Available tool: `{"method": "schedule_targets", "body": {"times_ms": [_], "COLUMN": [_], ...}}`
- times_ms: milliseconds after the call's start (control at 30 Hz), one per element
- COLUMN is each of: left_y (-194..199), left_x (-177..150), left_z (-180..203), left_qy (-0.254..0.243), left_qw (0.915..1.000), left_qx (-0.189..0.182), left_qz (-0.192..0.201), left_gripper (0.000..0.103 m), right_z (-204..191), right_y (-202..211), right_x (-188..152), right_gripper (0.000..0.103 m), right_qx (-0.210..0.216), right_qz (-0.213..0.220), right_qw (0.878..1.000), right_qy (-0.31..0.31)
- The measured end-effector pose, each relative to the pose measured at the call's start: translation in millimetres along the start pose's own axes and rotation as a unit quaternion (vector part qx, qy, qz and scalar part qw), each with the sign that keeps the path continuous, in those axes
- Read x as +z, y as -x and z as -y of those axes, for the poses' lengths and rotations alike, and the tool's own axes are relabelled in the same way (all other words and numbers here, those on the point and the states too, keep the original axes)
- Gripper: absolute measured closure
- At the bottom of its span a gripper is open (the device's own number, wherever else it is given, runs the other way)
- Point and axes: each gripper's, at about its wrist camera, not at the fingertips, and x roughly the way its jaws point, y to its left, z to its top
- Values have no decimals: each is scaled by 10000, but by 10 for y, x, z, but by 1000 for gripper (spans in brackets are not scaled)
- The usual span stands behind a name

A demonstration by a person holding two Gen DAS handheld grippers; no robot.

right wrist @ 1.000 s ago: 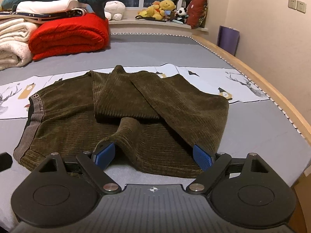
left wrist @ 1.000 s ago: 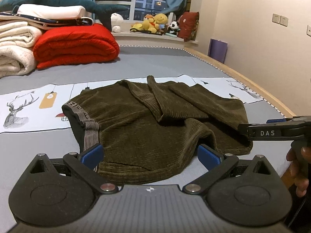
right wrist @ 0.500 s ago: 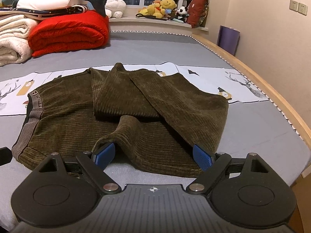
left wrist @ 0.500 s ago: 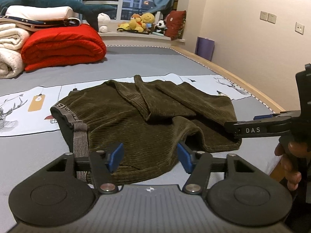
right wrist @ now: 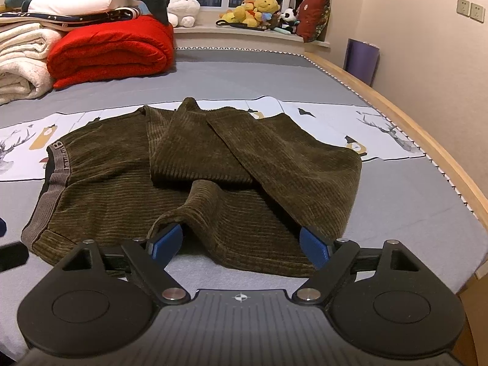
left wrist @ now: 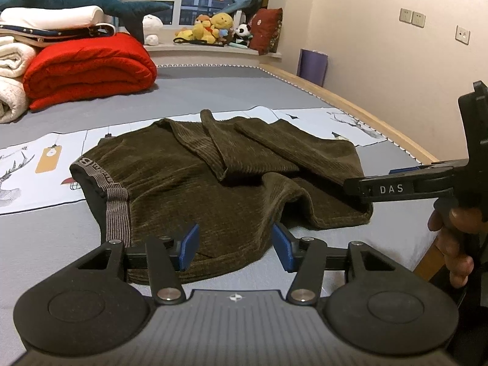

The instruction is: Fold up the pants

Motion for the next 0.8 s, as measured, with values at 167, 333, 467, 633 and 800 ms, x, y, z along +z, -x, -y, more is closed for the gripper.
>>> {"method": "schedule_targets", "body": {"times_ms": [167, 333, 467, 633, 800], "left_y": [-6, -18, -5, -6, -20], "left_x": [-3, -11, -3, 6, 11], "left_z": [0, -13, -20, -29, -68], "left_qy": [-9, 96, 127, 186, 360], "left_qw": [10000, 9998, 9996, 9992, 9989], "left_qx": [30, 152, 248, 351, 315], "left_qz": [-11, -49, 38, 97, -3], "left_gripper": [41, 41, 41, 41, 37], "right_z": [-40, -65, -69, -84, -108], "right_y": [-7, 12, -7, -1, -1], "right_x": [1, 8, -1, -8, -10], "right_gripper": [21, 24, 29, 39, 45], "right_qx": [71, 110, 74, 89, 125], "right_qz": [-13, 41, 16, 63, 81], "right_qw": [9999, 9999, 9999, 9997, 9996], "right_qy": [80, 114, 154, 200, 244]}}
